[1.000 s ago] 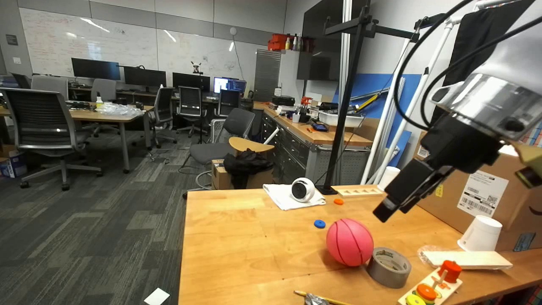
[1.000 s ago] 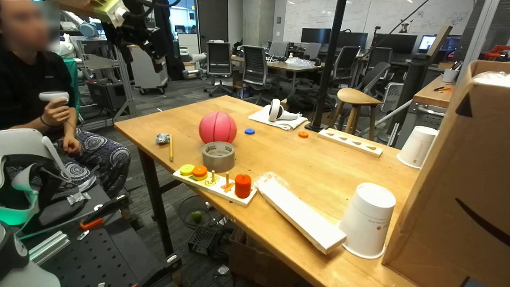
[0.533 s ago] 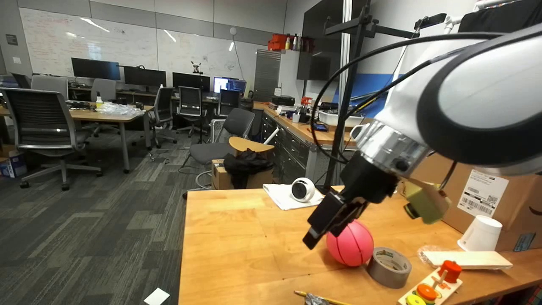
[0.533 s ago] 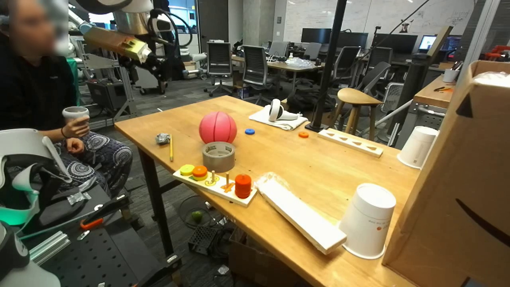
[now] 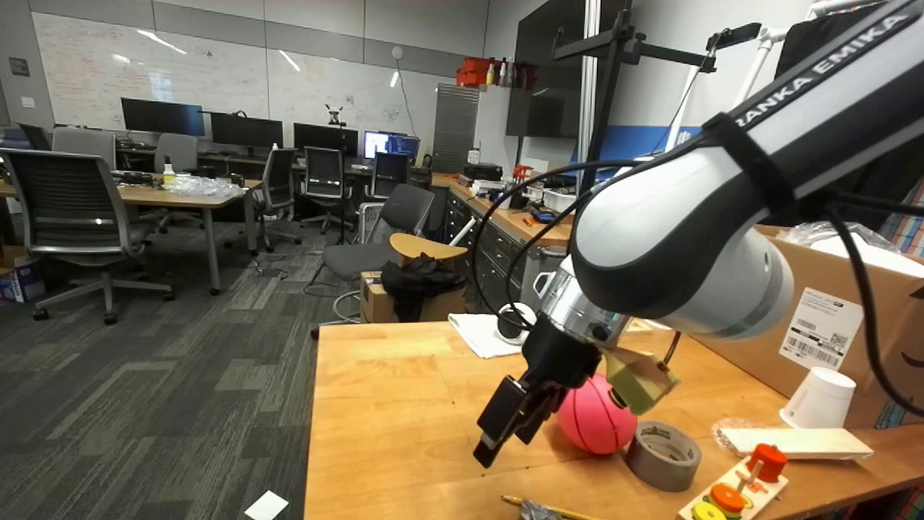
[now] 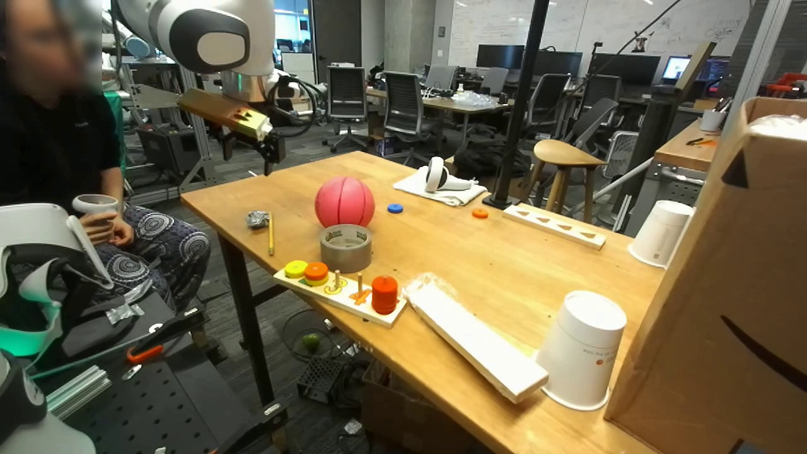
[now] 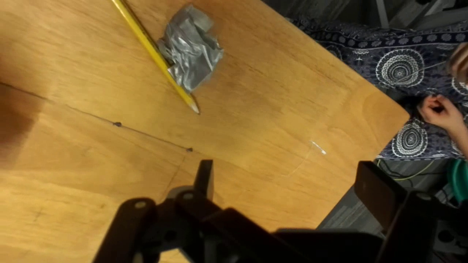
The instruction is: Push the basketball between the two cups
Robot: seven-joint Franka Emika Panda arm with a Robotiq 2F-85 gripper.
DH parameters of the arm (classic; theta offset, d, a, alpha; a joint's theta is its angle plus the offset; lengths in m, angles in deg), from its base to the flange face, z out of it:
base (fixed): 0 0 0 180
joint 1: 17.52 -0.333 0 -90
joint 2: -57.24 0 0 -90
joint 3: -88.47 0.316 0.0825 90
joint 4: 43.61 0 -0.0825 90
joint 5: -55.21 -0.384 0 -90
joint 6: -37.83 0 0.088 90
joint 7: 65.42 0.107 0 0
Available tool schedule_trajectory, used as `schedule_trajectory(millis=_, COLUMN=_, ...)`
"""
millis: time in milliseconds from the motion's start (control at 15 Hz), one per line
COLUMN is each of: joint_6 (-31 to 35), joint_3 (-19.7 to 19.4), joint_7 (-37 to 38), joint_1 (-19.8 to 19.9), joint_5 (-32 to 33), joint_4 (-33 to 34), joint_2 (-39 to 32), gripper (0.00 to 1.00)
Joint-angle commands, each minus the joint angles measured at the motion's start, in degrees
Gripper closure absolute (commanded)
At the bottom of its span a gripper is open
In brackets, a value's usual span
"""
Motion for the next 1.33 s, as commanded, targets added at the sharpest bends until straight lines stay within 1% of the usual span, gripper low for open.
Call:
schedule_trajectory(millis=0, joint_6=-0.8, joint_3=2.1, joint_7=-2.8, joint_1=5.6, joint_5=0.3, joint_4=0.4, joint_2=-2.5, gripper=0.0)
schedule_trajectory(millis=133, joint_6=-0.5, joint_3=1.8, joint_7=-3.4, joint_1=8.4, joint_5=1.2, joint_4=-0.4, joint_2=-2.8, gripper=0.0)
schedule_trajectory(millis=333, joint_6=1.3, joint_3=-0.2, joint_7=-1.5, joint_1=12.4, joint_5=6.3, joint_4=-2.0, joint_2=-2.0, gripper=0.0)
schedule_trajectory(millis=400, joint_6=1.9, joint_3=-1.3, joint_7=-0.1, joint_1=13.7, joint_5=9.7, joint_4=-2.6, joint_2=-1.5, gripper=0.0)
schedule_trajectory(millis=467, joint_6=2.6, joint_3=-3.2, joint_7=3.0, joint_1=14.7, joint_5=16.4, joint_4=-3.3, joint_2=-0.1, gripper=0.0)
schedule_trajectory(millis=533, joint_6=2.5, joint_3=-7.3, joint_7=4.1, joint_1=13.4, joint_5=21.4, joint_4=-3.9, joint_2=1.7, gripper=0.0)
schedule_trajectory(millis=600, joint_6=-0.5, joint_3=-10.7, joint_7=4.8, joint_1=13.2, joint_5=26.4, joint_4=-4.0, joint_2=5.5, gripper=0.0)
schedule_trajectory(millis=667, joint_6=-2.0, joint_3=-13.2, joint_7=6.4, joint_1=12.6, joint_5=31.7, joint_4=-3.6, joint_2=7.8, gripper=0.0)
schedule_trajectory(millis=733, joint_6=-3.0, joint_3=-14.1, joint_7=8.0, joint_1=13.6, joint_5=36.8, joint_4=-2.9, joint_2=9.9, gripper=0.0)
schedule_trajectory(millis=800, joint_6=-4.7, joint_3=-11.5, joint_7=9.6, joint_1=17.6, joint_5=42.0, joint_4=-2.1, joint_2=12.5, gripper=0.0)
schedule_trajectory(millis=867, joint_6=-6.1, joint_3=-11.4, joint_7=12.1, joint_1=18.4, joint_5=46.8, joint_4=-1.8, joint_2=15.4, gripper=0.0)
schedule_trajectory(millis=933, joint_6=-7.1, joint_3=-10.4, joint_7=14.4, joint_1=19.7, joint_5=51.0, joint_4=-1.9, joint_2=18.3, gripper=0.0)
schedule_trajectory(millis=1000, joint_6=-7.1, joint_3=-9.0, joint_7=17.9, joint_1=20.8, joint_5=55.0, joint_4=-2.5, joint_2=20.7, gripper=0.0)
schedule_trajectory(millis=1067, joint_6=-5.8, joint_3=-7.3, joint_7=22.7, joint_1=22.1, joint_5=58.8, joint_4=-3.1, joint_2=21.6, gripper=0.0)
schedule_trajectory(millis=1200, joint_6=-6.4, joint_3=-4.7, joint_7=27.4, joint_1=21.9, joint_5=58.2, joint_4=-4.6, joint_2=22.6, gripper=0.0)
schedule_trajectory(millis=1267, joint_6=-6.7, joint_3=-3.6, joint_7=28.9, joint_1=21.3, joint_5=56.7, joint_4=-5.8, joint_2=22.5, gripper=0.0)
